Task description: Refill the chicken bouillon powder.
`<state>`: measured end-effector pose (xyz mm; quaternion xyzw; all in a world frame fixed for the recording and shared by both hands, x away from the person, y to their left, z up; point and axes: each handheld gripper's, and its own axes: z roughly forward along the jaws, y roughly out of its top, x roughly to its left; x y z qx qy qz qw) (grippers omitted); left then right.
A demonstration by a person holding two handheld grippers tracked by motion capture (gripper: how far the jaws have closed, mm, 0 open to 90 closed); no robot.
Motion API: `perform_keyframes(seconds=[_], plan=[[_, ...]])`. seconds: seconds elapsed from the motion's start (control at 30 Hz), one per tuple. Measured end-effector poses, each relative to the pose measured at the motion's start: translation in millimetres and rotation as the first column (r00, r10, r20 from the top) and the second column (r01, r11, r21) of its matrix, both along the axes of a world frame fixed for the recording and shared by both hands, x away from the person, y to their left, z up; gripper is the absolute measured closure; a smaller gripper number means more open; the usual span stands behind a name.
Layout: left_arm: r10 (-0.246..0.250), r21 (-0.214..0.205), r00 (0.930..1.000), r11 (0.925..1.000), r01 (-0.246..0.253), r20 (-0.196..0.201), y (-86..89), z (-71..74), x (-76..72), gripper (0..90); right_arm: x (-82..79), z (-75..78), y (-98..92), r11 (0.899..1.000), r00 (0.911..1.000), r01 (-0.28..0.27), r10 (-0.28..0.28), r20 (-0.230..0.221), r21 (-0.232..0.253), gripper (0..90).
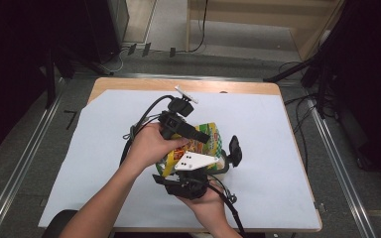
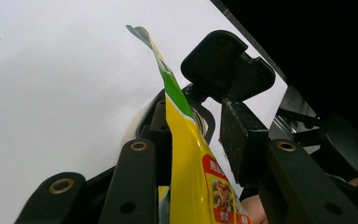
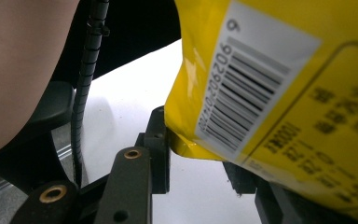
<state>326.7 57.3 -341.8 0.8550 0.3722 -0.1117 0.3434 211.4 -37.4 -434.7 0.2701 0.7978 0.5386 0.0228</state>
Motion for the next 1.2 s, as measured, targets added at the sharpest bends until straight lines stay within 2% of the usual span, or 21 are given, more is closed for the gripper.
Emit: perform_keyframes(seconds=[0.23, 0.33, 0.57, 0.63, 0.73, 1.03, 1.2], plan=[[-0.002, 0.005, 1.0, 1.0, 0.002, -0.003, -0.1, 2.7, -0.5, 67.2, 0.1, 4.7, -0.1, 1.0, 0.9998, -0.002, 0.002, -0.021, -0.002, 66.7], [-0.004, 0.013, 1.0, 0.9999, 0.004, -0.001, -1.3, 0.0, -0.3, 67.3, 0.4, 2.3, 0.4, 1.0, 0.9996, -0.001, 0.001, -0.029, 0.003, 66.6], [-0.003, 0.001, 0.9999, 1.0, 0.003, 0.014, -1.4, 2.8, -2.4, 67.6, -0.4, 2.6, -0.7, 1.0, 1.0, -0.001, 0.001, -0.002, -0.005, 67.0], [-0.009, 0.015, 0.9999, 0.9998, 0.008, 0.012, -3.1, 0.2, -1.5, 67.7, 0.2, 1.8, -1.1, 1.0, 1.0, 0.002, -0.002, -0.008, -0.005, 67.0], [-0.009, 0.004, 1.0, 1.0, 0.008, 0.002, -2.7, -2.7, 0.5, 68.4, 0.9, -1.5, -1.3, 1.0, 0.9999, 0.007, -0.007, -0.01, -0.007, 67.1], [-0.008, -0.008, 0.9999, 0.9999, 0.008, 0.012, -0.1, 3.7, -1.9, 68.2, -0.4, 2.8, -0.9, 1.0, 1.0, 0.002, -0.002, 0.009, -0.008, 67.2], [-0.004, -0.001, 0.9998, 1.0, 0.004, 0.017, -0.9, 4.4, -3.4, 68.1, -1.2, 3.5, -0.5, 1.0, 1.0, 0.0, 0.0, 0.004, -0.005, 67.0]])
